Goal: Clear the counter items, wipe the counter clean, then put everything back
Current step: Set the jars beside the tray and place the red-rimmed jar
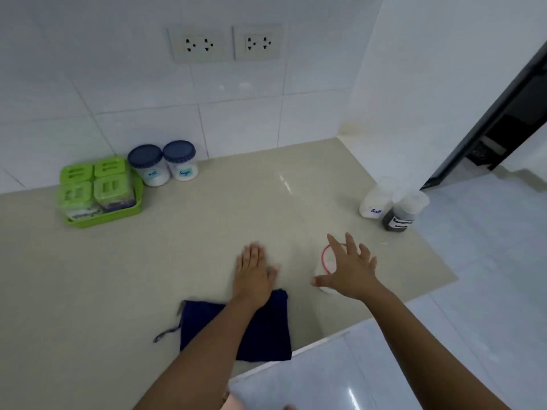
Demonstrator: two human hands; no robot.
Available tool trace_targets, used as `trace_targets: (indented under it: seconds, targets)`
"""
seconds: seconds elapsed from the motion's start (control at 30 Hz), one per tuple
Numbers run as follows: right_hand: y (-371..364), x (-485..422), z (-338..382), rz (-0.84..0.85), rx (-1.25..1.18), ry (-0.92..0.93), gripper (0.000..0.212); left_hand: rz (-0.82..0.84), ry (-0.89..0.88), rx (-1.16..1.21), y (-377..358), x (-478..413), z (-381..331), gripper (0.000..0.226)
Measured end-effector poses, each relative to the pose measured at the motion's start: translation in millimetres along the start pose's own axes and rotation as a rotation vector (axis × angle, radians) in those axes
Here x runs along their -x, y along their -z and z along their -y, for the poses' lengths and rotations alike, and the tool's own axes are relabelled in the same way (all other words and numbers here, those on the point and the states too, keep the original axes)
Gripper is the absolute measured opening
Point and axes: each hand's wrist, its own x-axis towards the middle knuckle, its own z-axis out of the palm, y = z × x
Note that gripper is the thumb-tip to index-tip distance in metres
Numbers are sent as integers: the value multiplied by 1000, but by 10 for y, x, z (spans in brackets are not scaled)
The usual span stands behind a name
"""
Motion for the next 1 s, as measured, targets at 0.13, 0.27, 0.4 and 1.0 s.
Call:
trace_targets:
  seconds: [0.13,0.27,0.4,1.0]
  targets:
    - [-36,58,-97,9,-146,-1,120,4,9,-49,-40,-8,22,66]
    - [-63,54,-103,-87,-230,9,110,-2,17,-51,-61,-31,21,67]
    - [-23,-72,7,-122,-278,-1,108,-4,31,-31,-43,-64,22,67]
    - [347,-1782,1946,-54,-329,216,110,-154,227,-53,983,-1181,1217,66]
